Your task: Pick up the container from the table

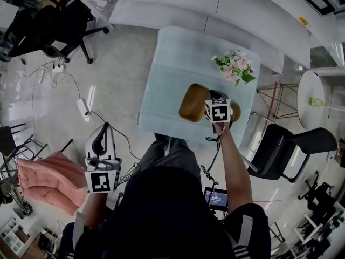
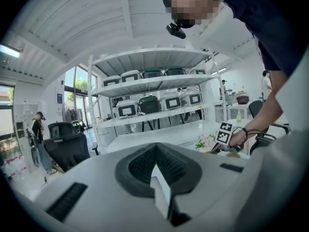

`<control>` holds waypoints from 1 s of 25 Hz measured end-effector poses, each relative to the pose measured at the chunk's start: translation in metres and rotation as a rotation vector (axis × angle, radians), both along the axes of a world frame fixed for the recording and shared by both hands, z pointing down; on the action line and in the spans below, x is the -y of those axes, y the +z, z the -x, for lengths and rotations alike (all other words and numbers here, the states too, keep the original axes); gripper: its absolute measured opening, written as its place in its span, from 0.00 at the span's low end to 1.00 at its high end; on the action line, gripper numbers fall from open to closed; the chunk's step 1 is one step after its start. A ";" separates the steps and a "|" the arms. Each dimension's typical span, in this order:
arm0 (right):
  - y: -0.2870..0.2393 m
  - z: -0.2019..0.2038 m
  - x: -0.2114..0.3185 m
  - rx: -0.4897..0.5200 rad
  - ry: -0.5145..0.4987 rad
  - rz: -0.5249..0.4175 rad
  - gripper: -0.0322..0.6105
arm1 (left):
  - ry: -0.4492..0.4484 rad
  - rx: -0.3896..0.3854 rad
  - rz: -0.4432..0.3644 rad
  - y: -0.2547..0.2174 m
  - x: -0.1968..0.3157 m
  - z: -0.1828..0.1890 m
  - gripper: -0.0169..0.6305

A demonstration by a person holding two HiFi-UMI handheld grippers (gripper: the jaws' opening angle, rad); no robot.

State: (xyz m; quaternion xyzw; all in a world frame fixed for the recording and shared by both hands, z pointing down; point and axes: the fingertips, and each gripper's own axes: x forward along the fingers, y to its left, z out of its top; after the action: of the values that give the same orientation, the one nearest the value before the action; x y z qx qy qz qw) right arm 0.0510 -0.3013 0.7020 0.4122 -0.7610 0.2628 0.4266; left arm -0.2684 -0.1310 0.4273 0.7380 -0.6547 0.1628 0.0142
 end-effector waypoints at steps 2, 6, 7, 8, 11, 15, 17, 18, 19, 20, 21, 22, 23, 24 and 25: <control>-0.012 0.000 -0.003 0.010 0.001 -0.013 0.07 | -0.012 -0.020 0.007 -0.002 -0.001 -0.001 0.03; -0.035 -0.001 -0.015 0.028 0.004 -0.031 0.07 | -0.019 -0.047 0.007 -0.008 -0.004 -0.006 0.03; -0.040 -0.001 -0.019 0.033 0.002 -0.032 0.07 | -0.013 -0.045 0.003 -0.008 -0.006 -0.006 0.03; -0.044 0.000 -0.022 0.038 0.000 -0.033 0.07 | -0.013 -0.049 0.001 -0.009 -0.008 -0.007 0.03; -0.061 -0.001 -0.033 0.048 -0.010 -0.039 0.07 | -0.002 -0.048 -0.009 -0.011 -0.012 -0.009 0.03; -0.083 -0.002 -0.048 0.052 -0.033 -0.038 0.07 | -0.004 -0.064 -0.016 -0.015 -0.017 -0.012 0.03; -0.093 -0.004 -0.055 0.052 -0.039 -0.036 0.07 | 0.003 -0.061 -0.026 -0.017 -0.019 -0.014 0.03; -0.099 -0.005 -0.058 0.049 -0.042 -0.039 0.07 | 0.008 -0.058 -0.032 -0.017 -0.020 -0.014 0.03; -0.105 -0.006 -0.062 0.048 -0.047 -0.045 0.07 | 0.008 -0.063 -0.034 -0.019 -0.020 -0.015 0.03; -0.111 -0.005 -0.065 0.049 -0.051 -0.053 0.07 | 0.006 -0.070 -0.034 -0.020 -0.021 -0.015 0.03; -0.118 -0.005 -0.069 0.051 -0.055 -0.062 0.07 | 0.006 -0.074 -0.033 -0.021 -0.022 -0.016 0.03; -0.124 -0.004 -0.072 0.053 -0.058 -0.069 0.07 | 0.010 -0.071 -0.034 -0.021 -0.023 -0.016 0.03; -0.129 -0.004 -0.075 0.054 -0.058 -0.075 0.07 | 0.019 -0.061 -0.040 -0.021 -0.024 -0.015 0.03; -0.134 -0.005 -0.077 0.055 -0.058 -0.080 0.07 | 0.029 -0.052 -0.046 -0.021 -0.024 -0.016 0.03; -0.139 -0.005 -0.080 0.056 -0.058 -0.082 0.07 | 0.033 -0.053 -0.049 -0.021 -0.024 -0.017 0.03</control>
State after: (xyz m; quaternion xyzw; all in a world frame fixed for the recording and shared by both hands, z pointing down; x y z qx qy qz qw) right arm 0.0564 -0.2216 0.5635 0.3996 -0.7944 0.2303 0.3952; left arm -0.2517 -0.1066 0.4061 0.7528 -0.6457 0.1273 0.0110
